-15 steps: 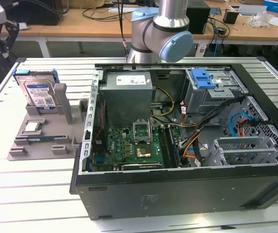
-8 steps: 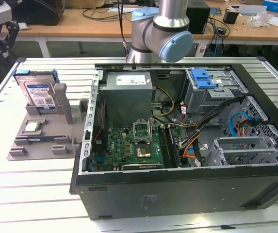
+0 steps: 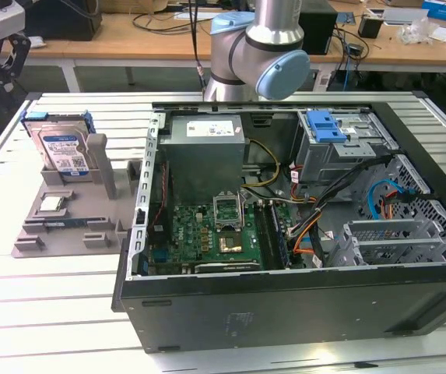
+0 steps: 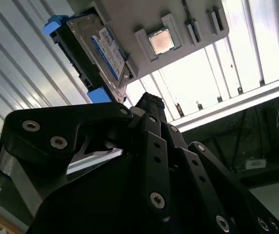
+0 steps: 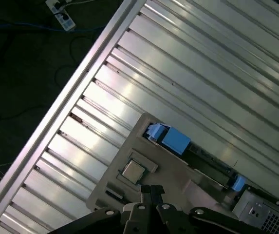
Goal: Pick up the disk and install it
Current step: 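Pick up the disk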
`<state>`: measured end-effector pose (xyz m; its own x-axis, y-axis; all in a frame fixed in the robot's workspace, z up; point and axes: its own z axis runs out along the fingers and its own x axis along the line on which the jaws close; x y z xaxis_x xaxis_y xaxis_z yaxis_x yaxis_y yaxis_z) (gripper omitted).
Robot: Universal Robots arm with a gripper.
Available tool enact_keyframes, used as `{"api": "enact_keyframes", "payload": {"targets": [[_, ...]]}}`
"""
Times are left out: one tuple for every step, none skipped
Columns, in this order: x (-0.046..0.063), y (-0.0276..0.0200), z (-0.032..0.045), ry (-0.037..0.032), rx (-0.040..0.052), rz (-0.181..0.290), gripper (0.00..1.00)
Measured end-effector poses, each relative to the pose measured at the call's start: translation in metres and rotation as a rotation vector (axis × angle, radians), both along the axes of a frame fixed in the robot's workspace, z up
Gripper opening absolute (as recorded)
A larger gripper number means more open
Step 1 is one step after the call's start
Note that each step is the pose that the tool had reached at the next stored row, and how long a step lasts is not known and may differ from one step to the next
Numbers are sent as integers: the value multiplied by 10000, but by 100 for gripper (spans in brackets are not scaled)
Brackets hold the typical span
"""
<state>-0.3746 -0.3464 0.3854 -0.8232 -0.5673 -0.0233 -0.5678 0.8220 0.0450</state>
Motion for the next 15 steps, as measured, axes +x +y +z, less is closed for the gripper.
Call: {"api": "enact_keyframes", "payload": {"targets": [[0, 1, 0, 0, 0, 578, 11], [0, 1, 0, 0, 0, 977, 11], [0, 1, 0, 1, 0, 1139, 11], [0, 1, 0, 0, 0, 1271, 11], [0, 2, 0, 0, 0, 1451, 11], [0, 2, 0, 0, 0, 1675, 11], [0, 2, 0, 0, 0, 2047, 11], [0, 3, 0, -1, 0, 2640, 11], [0, 3, 0, 0, 0, 2851, 11], [0, 3, 0, 0, 0, 2966, 11], [0, 3, 0, 0, 0, 3072, 11], [1, 3, 0, 0, 0, 3204, 11], [0, 4, 0, 0, 0, 3324, 11], [0, 4, 0, 0, 1, 3448, 11], [0, 4, 0, 0, 0, 3555, 11]]}}
